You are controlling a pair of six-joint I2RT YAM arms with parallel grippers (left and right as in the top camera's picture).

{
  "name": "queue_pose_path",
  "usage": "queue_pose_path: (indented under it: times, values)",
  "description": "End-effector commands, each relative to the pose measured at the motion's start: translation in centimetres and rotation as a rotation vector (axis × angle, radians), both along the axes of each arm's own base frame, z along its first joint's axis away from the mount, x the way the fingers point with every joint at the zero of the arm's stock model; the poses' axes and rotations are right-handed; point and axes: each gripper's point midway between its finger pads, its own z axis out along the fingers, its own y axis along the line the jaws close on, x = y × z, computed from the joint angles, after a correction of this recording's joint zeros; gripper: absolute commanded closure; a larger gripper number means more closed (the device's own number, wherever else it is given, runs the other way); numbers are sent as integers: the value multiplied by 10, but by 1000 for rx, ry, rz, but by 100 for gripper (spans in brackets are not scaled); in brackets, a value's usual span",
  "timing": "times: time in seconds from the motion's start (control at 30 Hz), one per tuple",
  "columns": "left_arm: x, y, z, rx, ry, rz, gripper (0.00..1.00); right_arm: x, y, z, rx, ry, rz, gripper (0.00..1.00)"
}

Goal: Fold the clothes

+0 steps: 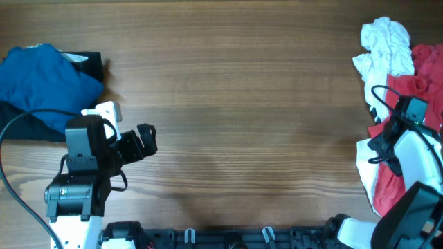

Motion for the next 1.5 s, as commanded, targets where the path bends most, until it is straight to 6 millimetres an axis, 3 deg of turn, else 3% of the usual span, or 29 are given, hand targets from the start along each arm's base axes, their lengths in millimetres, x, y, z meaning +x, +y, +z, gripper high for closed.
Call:
queue_pose_path:
  times: [0.0, 0.07, 0.13, 0.23, 0.33, 0.37, 0.47, 0.57, 0.63, 0.67, 0.73, 0.77, 0.8, 0.87, 0.97, 1.07, 1.13, 1.2, 1.27, 1.3, 1.33, 1.37, 1.4, 1.43, 1.47]
  values:
    - [3, -1, 8, -14, -21, 1, 0, -9, -5, -17, 28, 32, -60, 35]
    - [3, -1, 8, -14, -21, 1, 0, -10, -5, -26, 40, 57, -61, 42]
    - [3, -1, 8, -14, -21, 1, 0, -9, -6, -33, 46, 66, -62, 59]
    - [3, -1, 8, -14, -21, 2, 0, -7, -7, -37, 46, 64, -62, 96]
    - [3, -1, 8, -14, -21, 2, 0, -2, -8, -29, 47, 45, -60, 96]
    - [3, -1, 8, -14, -21, 2, 0, 3, -11, -14, 35, 23, -58, 96]
    - [6, -1, 12, -13, -41, 1, 0, 34, -23, 77, -47, -155, 17, 96]
    - [9, -1, 14, -13, -57, 1, 0, 64, -8, 184, -114, -444, 226, 96]
    - [10, -1, 15, -13, -59, 1, 0, 79, 21, 226, -105, -611, 416, 96]
    - [10, -1, 15, -13, -60, 1, 0, 88, 51, 247, -75, -706, 586, 96]
    - [10, -1, 14, -13, -59, 1, 0, 98, 135, 281, 47, -872, 1022, 96]
    - [10, -1, 15, -13, -59, 1, 0, 88, 193, 300, 110, -962, 1322, 96]
    - [10, -1, 15, -13, -59, 1, 0, 78, 221, 304, 122, -971, 1441, 96]
    - [10, -1, 15, -13, -59, 1, 0, 62, 275, 287, 197, -886, 1647, 96]
    - [10, -1, 14, -14, -59, 1, 0, 54, 331, 248, 411, -750, 1812, 96]
    - [10, -1, 14, -14, -59, 1, 0, 76, 384, 205, 577, -644, 1874, 96]
    - [10, -1, 15, -13, -60, 1, 0, 109, 408, 181, 601, -629, 1770, 94]
    - [10, -1, 15, -14, -60, 1, 0, 122, 425, 170, 604, -638, 1757, 91]
    - [10, -1, 15, -14, -59, 1, 0, 128, 430, 166, 553, -632, 1735, 56]
    - [11, -1, 16, -15, -66, 1, 0, 131, 423, 167, 510, -626, 1702, 39]
    - [12, -4, 18, -24, -76, -8, 0, 142, 401, 173, 428, -627, 1568, 28]
    - [17, -10, 24, -53, -106, -35, 0, 151, 373, 182, 343, -641, 1407, 24]
    - [22, -14, 29, -70, -135, -54, 0, 156, 339, 196, 267, -671, 1221, 15]
    - [28, -19, 35, -88, -166, -75, 0, 151, 305, 212, 219, -706, 1077, 8]
    - [34, -22, 36, -95, -177, -87, 0, 144, 285, 223, 201, -726, 1028, 7]
